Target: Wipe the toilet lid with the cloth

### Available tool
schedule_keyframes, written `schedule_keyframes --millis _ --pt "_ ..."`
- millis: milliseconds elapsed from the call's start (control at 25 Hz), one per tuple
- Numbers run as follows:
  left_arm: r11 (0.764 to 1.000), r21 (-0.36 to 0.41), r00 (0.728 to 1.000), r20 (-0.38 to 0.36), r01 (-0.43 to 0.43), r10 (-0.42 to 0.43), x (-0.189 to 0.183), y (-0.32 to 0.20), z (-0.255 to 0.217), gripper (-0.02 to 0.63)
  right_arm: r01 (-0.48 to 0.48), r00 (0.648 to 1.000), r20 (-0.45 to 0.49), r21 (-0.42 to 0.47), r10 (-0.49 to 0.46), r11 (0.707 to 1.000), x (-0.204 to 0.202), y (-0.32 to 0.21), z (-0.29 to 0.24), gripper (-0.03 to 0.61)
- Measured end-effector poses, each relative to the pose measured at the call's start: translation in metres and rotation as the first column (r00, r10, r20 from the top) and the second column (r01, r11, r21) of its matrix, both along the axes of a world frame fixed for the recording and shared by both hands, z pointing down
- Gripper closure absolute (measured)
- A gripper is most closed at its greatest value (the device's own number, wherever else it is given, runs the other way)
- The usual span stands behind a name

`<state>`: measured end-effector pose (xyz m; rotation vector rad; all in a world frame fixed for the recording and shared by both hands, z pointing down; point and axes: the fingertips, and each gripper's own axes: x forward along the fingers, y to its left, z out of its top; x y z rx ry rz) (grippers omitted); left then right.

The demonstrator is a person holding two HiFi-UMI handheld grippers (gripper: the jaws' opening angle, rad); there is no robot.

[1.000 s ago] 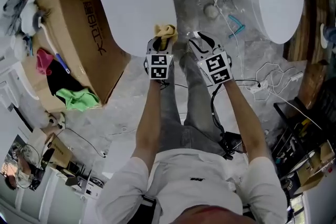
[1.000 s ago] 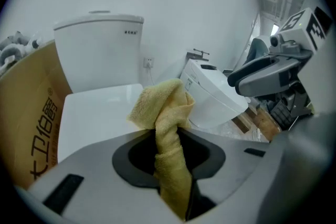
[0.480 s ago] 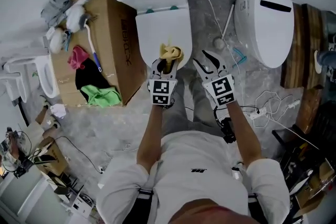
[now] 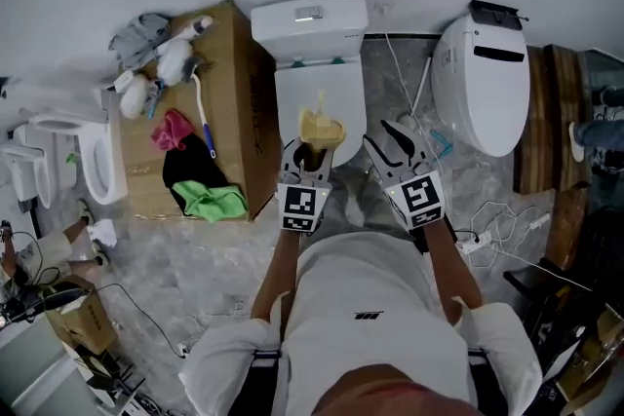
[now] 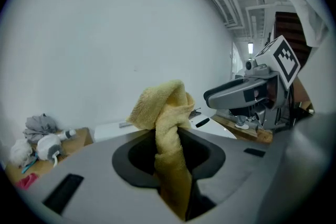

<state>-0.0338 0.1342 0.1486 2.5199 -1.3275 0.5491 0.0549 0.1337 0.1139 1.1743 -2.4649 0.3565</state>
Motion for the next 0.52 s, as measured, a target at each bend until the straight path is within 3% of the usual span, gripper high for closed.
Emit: schedule_keyframes --millis 240,520 --pt "0.993 0.108 0.999 -0.020 -0.038 0.041 -0.028 -0.013 -0.048 0.495 -0.017 1.000 0.013 0.052 0.017 0.998 -0.033 -0.007 -0.033 0.391" --pt "0.986 0.163 0.998 -0.039 -0.040 0.047 -0.055 -0.027 -0.081 0.495 -0.015 1.000 0.017 0.100 0.013 0.995 -0.062 -0.016 -0.063 0.393"
